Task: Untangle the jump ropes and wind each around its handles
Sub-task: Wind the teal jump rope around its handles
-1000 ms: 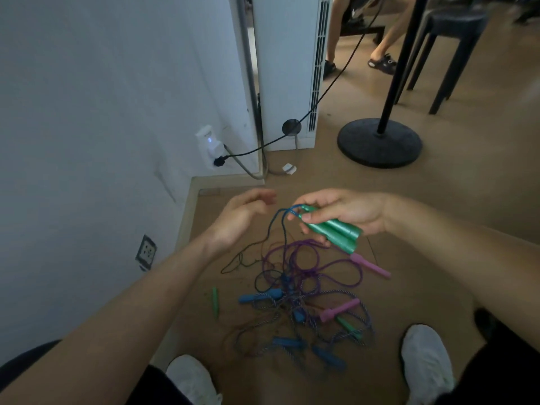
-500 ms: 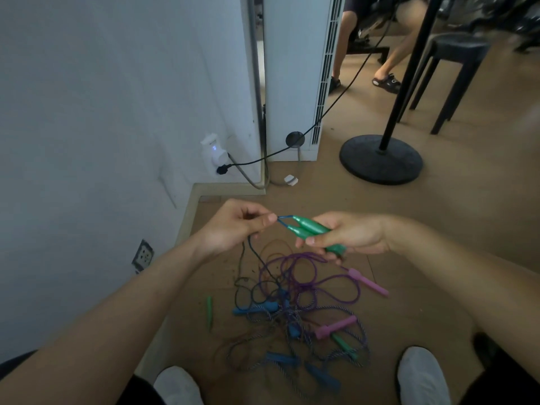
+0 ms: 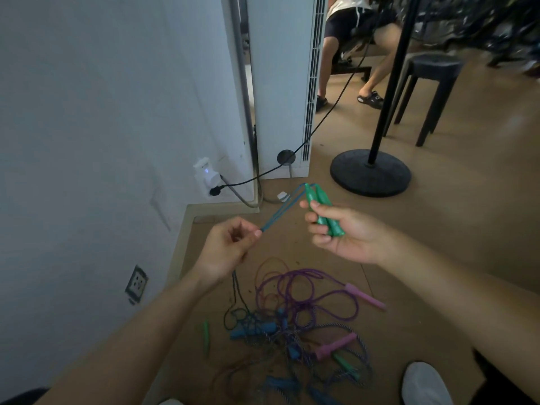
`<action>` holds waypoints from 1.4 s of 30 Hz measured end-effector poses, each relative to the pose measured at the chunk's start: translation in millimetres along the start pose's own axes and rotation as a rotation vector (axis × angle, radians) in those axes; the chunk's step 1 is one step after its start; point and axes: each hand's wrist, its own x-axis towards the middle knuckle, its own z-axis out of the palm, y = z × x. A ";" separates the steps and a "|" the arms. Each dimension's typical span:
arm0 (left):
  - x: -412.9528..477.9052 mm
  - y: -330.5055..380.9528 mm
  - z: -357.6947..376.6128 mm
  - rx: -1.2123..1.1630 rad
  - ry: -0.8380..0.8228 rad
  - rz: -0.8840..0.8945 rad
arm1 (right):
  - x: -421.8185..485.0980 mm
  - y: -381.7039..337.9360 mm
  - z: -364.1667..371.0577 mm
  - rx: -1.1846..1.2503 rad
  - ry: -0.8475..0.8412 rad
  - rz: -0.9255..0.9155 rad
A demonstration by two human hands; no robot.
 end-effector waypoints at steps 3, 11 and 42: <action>-6.6 2.7 14.9 0.190 -0.068 0.164 | -3.0 1.6 7.4 0.092 -0.014 -0.007; -17.7 14.7 20.5 0.368 -0.237 0.392 | -5.9 3.7 -0.1 -0.404 0.084 -0.046; -14.5 40.9 2.8 -0.062 -0.379 -0.019 | -25.1 41.1 26.2 -1.042 -0.089 -0.034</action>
